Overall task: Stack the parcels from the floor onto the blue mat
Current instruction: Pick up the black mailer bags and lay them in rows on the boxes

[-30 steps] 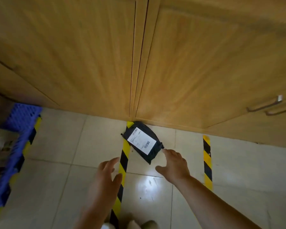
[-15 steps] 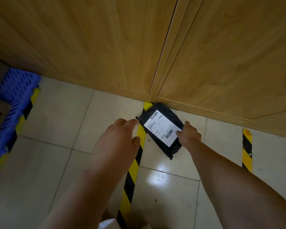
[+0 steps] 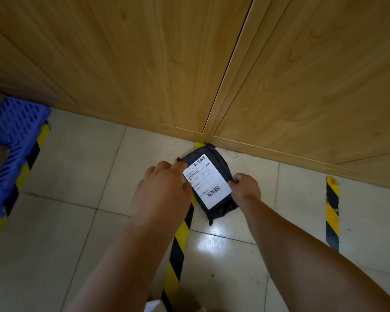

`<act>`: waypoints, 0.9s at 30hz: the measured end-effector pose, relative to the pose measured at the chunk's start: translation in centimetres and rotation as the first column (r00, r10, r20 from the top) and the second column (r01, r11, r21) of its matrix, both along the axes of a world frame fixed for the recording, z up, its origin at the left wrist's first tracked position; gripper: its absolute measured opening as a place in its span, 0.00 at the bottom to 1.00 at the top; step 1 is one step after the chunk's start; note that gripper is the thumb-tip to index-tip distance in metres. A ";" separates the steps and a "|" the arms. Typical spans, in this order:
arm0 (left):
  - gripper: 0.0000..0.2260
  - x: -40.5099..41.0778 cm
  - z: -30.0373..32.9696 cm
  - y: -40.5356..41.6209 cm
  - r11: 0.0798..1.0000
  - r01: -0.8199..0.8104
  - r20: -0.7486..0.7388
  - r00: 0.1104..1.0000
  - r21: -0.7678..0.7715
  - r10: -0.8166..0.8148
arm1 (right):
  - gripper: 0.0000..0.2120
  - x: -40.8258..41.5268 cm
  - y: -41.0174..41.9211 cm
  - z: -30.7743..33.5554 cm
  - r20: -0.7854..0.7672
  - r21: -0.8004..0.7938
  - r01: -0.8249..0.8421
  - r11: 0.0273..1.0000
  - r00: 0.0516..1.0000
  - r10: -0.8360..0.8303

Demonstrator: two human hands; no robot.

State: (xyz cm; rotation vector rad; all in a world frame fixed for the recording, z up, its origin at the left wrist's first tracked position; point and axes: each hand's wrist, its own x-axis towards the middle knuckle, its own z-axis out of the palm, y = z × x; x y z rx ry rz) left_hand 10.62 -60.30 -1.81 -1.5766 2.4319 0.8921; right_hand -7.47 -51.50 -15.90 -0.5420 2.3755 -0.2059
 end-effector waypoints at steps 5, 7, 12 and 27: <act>0.20 0.9 1.5 1.6 0.987 -0.087 -0.015 0.996 0.139 0.089 | 0.07 2.0 0.2 5.5 -0.173 -0.053 -0.138 0.989 0.977 0.127; 0.20 1.4 2.2 2.3 0.982 -0.129 -0.036 0.990 0.141 0.135 | 0.08 2.4 0.4 8.0 -0.221 -0.057 -0.186 0.981 0.961 0.169; 0.22 3.5 5.2 3.7 0.955 -0.231 -0.105 0.962 0.183 0.253 | 0.08 4.2 0.9 17.0 -0.220 -0.221 -0.177 0.959 0.967 0.127; 0.13 11.8 31.7 -2.8 0.444 -0.354 -0.313 0.369 0.823 0.875 | 0.11 14.2 -4.5 48.4 0.174 -0.604 -0.066 0.794 0.961 0.213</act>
